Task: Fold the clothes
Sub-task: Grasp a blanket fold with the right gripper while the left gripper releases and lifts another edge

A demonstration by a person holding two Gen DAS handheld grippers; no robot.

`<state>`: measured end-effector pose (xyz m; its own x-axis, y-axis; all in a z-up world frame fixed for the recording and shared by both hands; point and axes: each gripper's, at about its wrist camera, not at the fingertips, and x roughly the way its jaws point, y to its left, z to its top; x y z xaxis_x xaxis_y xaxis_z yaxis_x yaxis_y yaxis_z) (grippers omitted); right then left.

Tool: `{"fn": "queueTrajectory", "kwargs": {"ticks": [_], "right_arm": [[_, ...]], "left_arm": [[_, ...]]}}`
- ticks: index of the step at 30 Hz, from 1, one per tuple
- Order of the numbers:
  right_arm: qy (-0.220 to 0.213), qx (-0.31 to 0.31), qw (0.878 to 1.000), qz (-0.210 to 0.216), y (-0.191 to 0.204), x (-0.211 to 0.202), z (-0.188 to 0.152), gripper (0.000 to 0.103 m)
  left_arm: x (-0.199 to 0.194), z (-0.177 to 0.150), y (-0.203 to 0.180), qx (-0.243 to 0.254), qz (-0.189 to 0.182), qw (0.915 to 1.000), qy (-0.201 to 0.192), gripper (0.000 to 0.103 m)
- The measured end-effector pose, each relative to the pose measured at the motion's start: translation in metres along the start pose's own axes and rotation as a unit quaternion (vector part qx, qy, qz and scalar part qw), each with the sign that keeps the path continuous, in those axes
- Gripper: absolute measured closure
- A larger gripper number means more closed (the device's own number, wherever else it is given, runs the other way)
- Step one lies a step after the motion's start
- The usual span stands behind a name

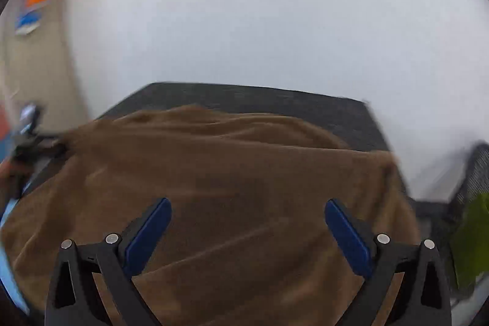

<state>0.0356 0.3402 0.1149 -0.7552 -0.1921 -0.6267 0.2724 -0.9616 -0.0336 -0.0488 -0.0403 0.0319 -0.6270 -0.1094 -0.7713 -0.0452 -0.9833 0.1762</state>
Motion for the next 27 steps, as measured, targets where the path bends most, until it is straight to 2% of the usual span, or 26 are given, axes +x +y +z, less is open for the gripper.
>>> {"fn": "queueTrajectory", "kwargs": {"ticks": [2, 4, 8, 11, 14, 16, 21, 24, 27], "right_arm": [[-0.012, -0.065, 0.997, 0.047, 0.055, -0.014, -0.009, 0.001], [-0.027, -0.126, 0.987, 0.095, 0.109, -0.028, -0.019, 0.001], [-0.048, -0.221, 0.954, 0.196, 0.196, -0.052, -0.038, 0.001], [-0.068, -0.292, 0.929, 0.216, 0.239, -0.057, -0.05, 0.001], [-0.07, -0.325, 0.919, 0.212, 0.262, -0.048, -0.058, 0.001], [-0.062, -0.333, 0.915, 0.219, 0.273, -0.044, -0.061, 0.009], [-0.061, -0.432, 0.89, 0.132, 0.316, -0.028, -0.08, 0.049], [-0.063, -0.464, 0.879, 0.088, 0.327, -0.02, -0.088, 0.068], [-0.085, -0.474, 0.875, 0.055, 0.33, -0.023, -0.09, 0.077]], "left_arm": [[-0.002, -0.004, -0.001, -0.001, 0.001, 1.0, -0.001, 0.014], [-0.005, -0.007, -0.003, -0.006, 0.002, 1.0, 0.001, 0.014], [-0.006, -0.008, -0.006, -0.009, 0.004, 1.0, 0.002, 0.014], [-0.003, -0.005, -0.007, -0.008, 0.006, 0.9999, 0.002, 0.014], [0.0, -0.003, -0.008, -0.007, 0.007, 1.0, 0.0, 0.014], [-0.001, -0.003, -0.008, -0.007, 0.005, 1.0, 0.0, 0.014], [0.0, -0.005, -0.005, -0.014, -0.006, 0.9999, -0.001, 0.013], [0.001, -0.006, -0.004, -0.019, -0.012, 0.9998, -0.001, 0.012], [0.001, -0.007, -0.003, -0.022, -0.016, 0.9996, -0.001, 0.012]]}}
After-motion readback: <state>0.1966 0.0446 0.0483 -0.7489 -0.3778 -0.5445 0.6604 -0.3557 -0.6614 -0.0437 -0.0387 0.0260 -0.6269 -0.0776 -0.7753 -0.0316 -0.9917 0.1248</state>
